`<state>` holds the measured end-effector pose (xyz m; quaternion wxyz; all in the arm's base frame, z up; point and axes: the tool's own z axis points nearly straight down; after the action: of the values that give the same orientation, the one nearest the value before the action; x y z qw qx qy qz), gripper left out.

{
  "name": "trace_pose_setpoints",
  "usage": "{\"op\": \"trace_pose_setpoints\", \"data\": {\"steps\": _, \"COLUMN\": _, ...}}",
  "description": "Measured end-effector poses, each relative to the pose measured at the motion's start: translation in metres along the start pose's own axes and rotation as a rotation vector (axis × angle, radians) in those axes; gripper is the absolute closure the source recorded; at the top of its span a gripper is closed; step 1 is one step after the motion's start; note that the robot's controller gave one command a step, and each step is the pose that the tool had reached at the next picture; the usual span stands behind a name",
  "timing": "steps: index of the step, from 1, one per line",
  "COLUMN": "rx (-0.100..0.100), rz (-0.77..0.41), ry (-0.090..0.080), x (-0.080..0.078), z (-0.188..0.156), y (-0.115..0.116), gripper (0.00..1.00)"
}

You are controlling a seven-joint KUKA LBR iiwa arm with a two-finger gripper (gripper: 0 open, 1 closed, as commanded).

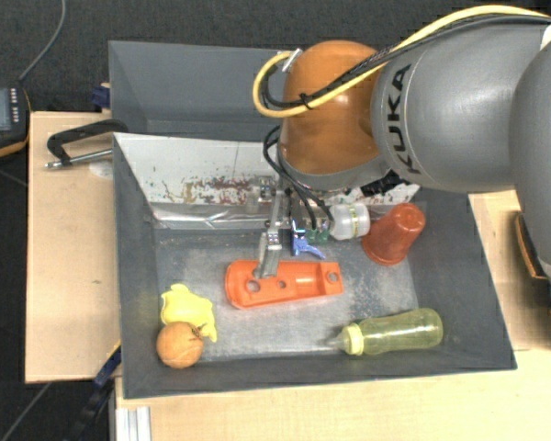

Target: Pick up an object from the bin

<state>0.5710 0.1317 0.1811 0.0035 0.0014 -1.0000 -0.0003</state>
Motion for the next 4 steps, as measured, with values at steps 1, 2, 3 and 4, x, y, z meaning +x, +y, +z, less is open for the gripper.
{"op": "trace_pose_setpoints", "data": {"steps": 1, "rx": -0.001, "rz": 0.002, "ry": -0.008, "x": -0.001, "z": -0.005, "y": -0.001, "gripper": 0.00}}
{"op": "trace_pose_setpoints", "data": {"steps": 2, "rx": -0.002, "rz": -0.041, "ry": -0.007, "x": 0.019, "z": 0.072, "y": -0.022, "gripper": 0.00}}
{"op": "trace_pose_setpoints", "data": {"steps": 3, "rx": -0.001, "rz": -0.058, "ry": -0.002, "x": 0.027, "z": 0.088, "y": -0.028, "gripper": 0.00}}
{"op": "trace_pose_setpoints", "data": {"steps": 4, "rx": -0.004, "rz": 0.034, "ry": -0.013, "x": 0.021, "z": 0.059, "y": -0.052, "gripper": 0.00}}
